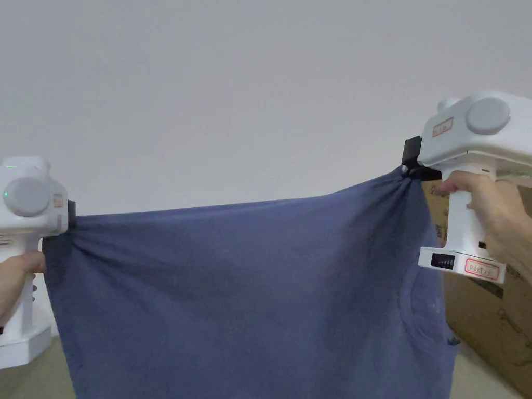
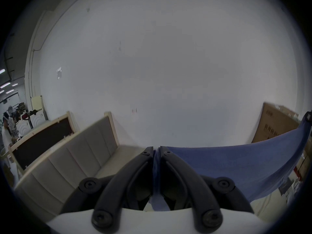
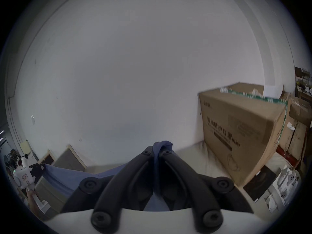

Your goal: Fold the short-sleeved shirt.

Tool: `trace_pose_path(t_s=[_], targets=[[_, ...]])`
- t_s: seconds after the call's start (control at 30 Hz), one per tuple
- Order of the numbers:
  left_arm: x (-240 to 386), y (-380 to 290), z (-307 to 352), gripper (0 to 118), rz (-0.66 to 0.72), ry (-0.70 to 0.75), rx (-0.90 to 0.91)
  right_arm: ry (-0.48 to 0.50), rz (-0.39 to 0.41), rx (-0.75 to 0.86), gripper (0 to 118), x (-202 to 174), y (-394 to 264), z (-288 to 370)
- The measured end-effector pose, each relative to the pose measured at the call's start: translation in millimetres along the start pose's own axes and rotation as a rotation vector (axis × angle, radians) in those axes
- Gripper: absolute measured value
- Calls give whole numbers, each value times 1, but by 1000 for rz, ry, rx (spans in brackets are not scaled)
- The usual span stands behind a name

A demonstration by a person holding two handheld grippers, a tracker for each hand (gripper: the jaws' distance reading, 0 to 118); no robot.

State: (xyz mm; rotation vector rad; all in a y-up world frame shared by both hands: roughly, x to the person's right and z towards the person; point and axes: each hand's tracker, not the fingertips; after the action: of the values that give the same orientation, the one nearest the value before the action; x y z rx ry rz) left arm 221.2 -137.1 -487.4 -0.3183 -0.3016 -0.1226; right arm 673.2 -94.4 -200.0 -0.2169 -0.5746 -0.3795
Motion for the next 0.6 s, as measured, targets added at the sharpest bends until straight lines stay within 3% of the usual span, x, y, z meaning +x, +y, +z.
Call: trace_pose_path(t_s=[0.13,0.33,0.43,0.57,0.6], targets=[[20,-98,-57,6,-71,-1,-196,-49,-32,-187,6,28,-87,-62],[38,-247,-116,6,-53,-16,-403,-192,-40,-453,5,75,-240,-131],[39,-298,-129,6,-81,-27,-522,-199,-90,-564,6,95,-298,-143],[25,-333,-116,6,-19,-10,-599,-215,-69,-592,5,109,-334,-135],[17,-335,-107,6,15,-63,-593,-210,-61,-596,5,110,-335,-127]])
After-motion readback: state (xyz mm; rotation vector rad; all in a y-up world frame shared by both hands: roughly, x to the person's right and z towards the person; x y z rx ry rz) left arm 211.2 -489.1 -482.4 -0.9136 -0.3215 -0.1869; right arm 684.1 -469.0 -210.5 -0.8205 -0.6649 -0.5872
